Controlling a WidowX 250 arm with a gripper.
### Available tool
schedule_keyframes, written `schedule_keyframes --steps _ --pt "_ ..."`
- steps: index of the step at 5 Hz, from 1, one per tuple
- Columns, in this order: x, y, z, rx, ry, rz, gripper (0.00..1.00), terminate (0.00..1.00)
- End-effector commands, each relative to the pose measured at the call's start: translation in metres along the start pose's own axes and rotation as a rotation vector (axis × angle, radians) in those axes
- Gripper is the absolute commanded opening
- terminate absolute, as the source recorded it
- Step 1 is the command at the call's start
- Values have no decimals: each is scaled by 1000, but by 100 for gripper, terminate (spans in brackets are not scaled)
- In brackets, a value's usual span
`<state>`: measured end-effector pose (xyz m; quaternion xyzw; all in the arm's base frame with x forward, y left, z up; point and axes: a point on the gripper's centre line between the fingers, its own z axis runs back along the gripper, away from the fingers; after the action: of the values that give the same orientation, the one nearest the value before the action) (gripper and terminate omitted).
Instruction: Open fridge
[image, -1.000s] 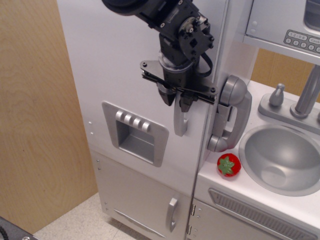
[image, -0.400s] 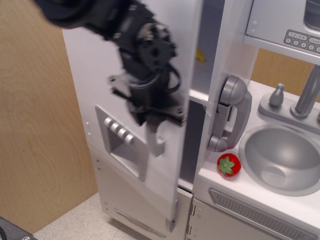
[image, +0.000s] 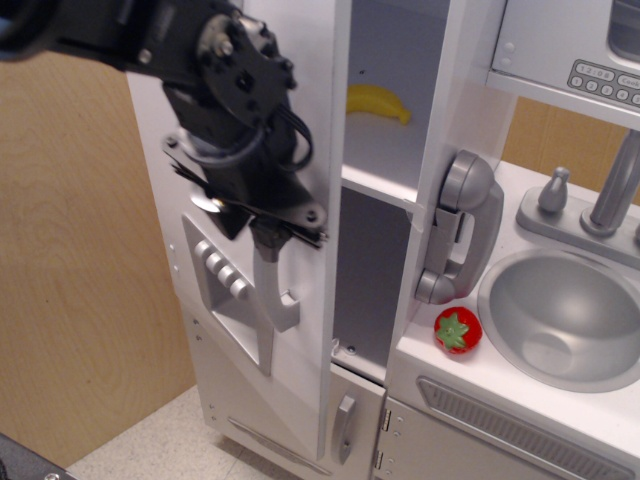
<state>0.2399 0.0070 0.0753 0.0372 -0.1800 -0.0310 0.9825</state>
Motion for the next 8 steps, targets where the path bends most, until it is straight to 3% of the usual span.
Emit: schedule_keyframes --steps 1,4,5,7,8 --pt "-6 -2 6 14 139 16 100 0" --pt "-25 -103 3 -58 144 -78 100 0" --pt "-18 -129 0 -68 136 -78 100 0" --pt "38 -125 -15 -44 98 61 100 0" --pt "54 -109 -24 -26 117 115 100 0"
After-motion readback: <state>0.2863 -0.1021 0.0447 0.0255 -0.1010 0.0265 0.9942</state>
